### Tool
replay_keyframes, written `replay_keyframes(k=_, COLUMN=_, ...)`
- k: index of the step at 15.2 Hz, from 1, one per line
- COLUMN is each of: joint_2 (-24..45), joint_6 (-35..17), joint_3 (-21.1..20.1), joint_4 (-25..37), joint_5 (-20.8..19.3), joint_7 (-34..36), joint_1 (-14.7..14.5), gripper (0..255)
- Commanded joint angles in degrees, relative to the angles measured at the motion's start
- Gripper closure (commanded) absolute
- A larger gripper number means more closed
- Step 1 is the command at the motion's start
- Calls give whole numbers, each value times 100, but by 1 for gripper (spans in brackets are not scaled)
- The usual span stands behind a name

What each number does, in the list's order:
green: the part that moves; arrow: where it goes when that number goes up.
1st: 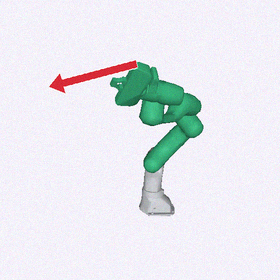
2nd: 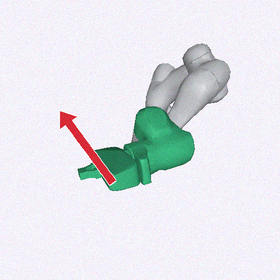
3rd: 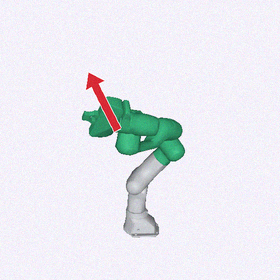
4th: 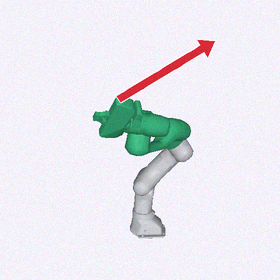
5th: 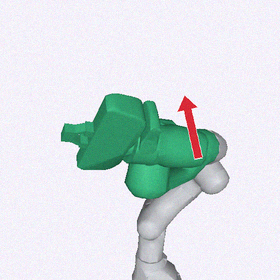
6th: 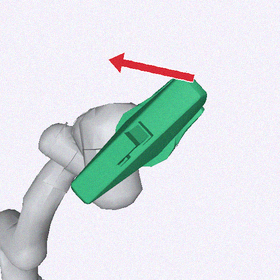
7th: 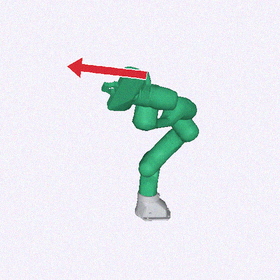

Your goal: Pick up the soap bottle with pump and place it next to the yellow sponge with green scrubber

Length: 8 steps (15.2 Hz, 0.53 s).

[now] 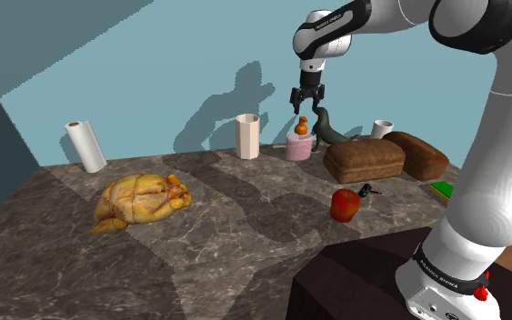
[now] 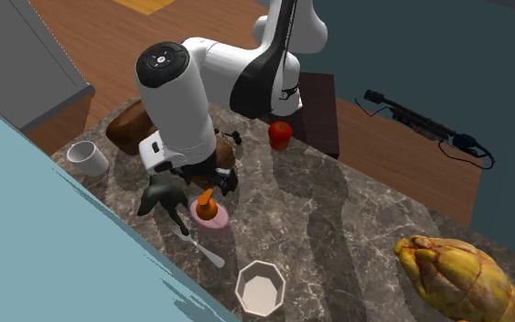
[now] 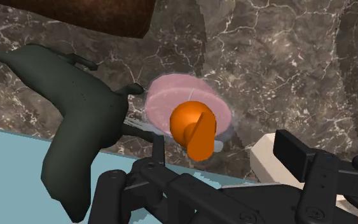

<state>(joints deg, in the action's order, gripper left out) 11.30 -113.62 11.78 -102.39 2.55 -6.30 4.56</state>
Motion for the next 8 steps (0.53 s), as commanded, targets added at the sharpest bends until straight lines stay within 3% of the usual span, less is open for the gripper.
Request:
replay_keyframes(k=1, joint_2=405, joint_6=-3, joint_3=24, joint_4=365, joint_5=46, joint_7=-69, joint_1=65, gripper=0)
replay_keyframes(k=8, joint_2=571, joint_6=-486, joint_3=6, joint_4=44, joint_5=91, joint_7=-99, joint_1=76, gripper=0)
